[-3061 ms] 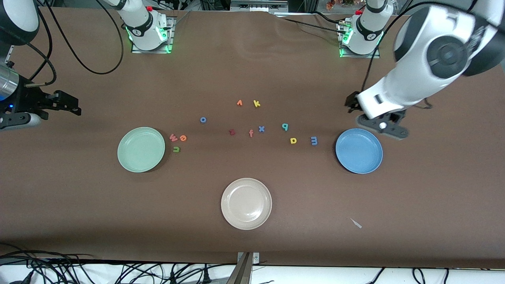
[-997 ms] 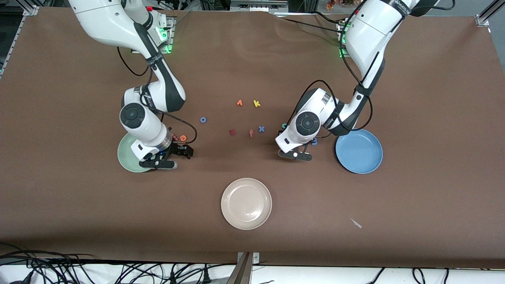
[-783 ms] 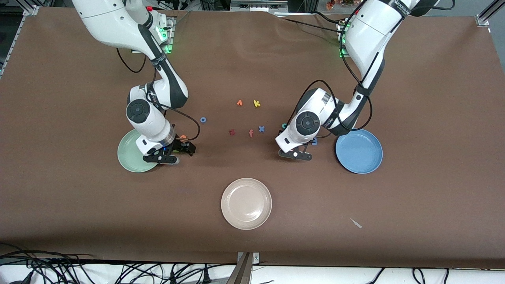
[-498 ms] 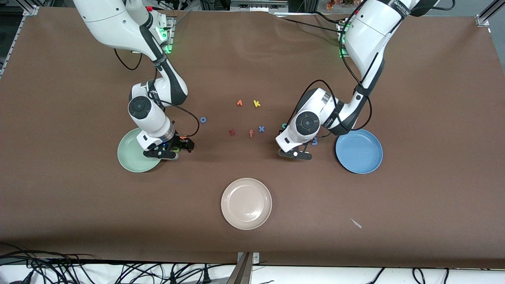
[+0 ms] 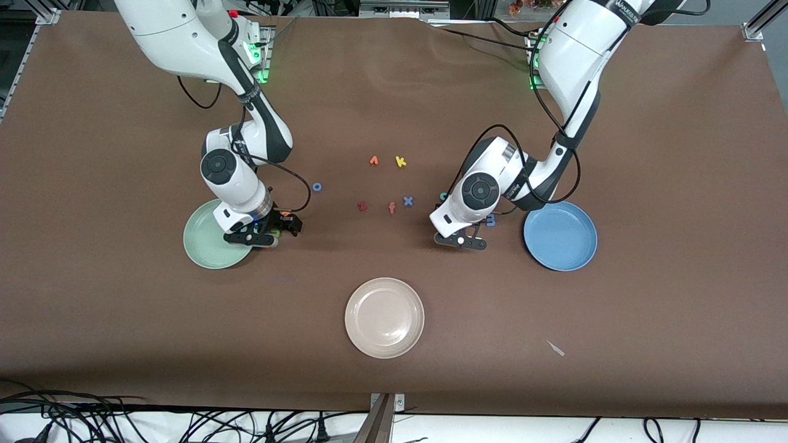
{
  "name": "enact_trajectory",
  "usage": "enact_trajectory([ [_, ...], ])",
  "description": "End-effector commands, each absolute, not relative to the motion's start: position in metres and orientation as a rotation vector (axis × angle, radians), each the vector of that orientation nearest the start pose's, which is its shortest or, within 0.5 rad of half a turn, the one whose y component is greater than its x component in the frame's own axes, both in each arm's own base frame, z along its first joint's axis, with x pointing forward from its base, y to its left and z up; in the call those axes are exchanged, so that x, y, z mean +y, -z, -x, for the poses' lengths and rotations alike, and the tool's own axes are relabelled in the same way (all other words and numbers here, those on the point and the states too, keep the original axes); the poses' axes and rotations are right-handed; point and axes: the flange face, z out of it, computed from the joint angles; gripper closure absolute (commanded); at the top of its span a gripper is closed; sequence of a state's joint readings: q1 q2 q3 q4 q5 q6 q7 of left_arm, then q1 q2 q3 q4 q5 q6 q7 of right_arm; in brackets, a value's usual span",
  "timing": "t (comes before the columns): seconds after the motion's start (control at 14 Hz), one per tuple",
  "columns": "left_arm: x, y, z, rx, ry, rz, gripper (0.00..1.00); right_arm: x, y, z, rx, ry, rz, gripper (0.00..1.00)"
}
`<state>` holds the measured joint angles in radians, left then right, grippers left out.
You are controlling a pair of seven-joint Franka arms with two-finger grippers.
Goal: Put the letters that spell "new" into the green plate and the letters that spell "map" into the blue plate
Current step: 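Release the yellow letter on the blue plate while the right gripper releases green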
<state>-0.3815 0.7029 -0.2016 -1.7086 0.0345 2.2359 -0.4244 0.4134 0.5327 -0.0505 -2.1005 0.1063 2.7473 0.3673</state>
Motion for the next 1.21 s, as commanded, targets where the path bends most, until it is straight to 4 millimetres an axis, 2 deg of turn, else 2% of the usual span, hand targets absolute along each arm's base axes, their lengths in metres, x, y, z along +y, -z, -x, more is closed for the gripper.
enact_trajectory([
  [0.0, -0.345, -0.203, -0.558, 0.263, -0.260, 3.111, 1.00, 0.203, -0.166, -0.544, 0.149, 0.176, 3.060, 0.34],
  [0.07, -0.340, -0.219, -0.564, 0.281, -0.257, 3.104, 1.00, 0.204, -0.168, -0.544, 0.146, 0.177, 3.059, 0.48],
  [0.14, -0.330, -0.233, -0.573, 0.302, -0.276, 3.085, 1.00, 0.204, -0.168, -0.544, 0.146, 0.175, 3.059, 0.57],
  [0.28, -0.293, -0.254, -0.593, 0.391, -0.349, 3.043, 1.00, 0.203, -0.169, -0.543, 0.144, 0.175, 3.059, 0.74],
  [0.43, -0.244, -0.267, -0.612, 0.486, -0.374, 2.984, 1.00, 0.204, -0.171, -0.542, 0.141, 0.172, 3.059, 0.89],
  [0.64, -0.179, -0.260, -0.626, 0.535, -0.418, 2.852, 1.00, 0.204, -0.180, -0.545, 0.123, 0.187, 3.058, 0.92],
  [0.71, -0.174, -0.256, -0.627, 0.553, -0.428, 2.844, 1.00, 0.204, -0.192, -0.546, 0.103, 0.183, 3.059, 0.92],
  [0.78, -0.171, -0.252, -0.627, 0.566, -0.437, 2.840, 0.94, 0.202, -0.208, -0.548, 0.074, 0.163, 3.064, 0.92],
  [0.85, -0.166, -0.250, -0.628, 0.558, -0.444, 2.843, 0.67, 0.194, -0.227, -0.552, 0.061, 0.144, 3.071, 0.92],
  [0.93, -0.167, -0.251, -0.628, 0.554, -0.444, 2.851, 0.01, 0.183, -0.248, -0.555, 0.056, 0.131, 3.076, 0.92],
  [1.07, -0.178, -0.253, -0.626, 0.546, -0.441, 2.866, 0.00, 0.160, -0.285, -0.558, -0.010, 0.115, 3.079, 0.91],
  [1.14, -0.185, -0.253, -0.624, 0.551, -0.442, 2.875, 0.00, 0.136, -0.299, -0.559, -0.018, 0.093, 3.079, 0.91],
])
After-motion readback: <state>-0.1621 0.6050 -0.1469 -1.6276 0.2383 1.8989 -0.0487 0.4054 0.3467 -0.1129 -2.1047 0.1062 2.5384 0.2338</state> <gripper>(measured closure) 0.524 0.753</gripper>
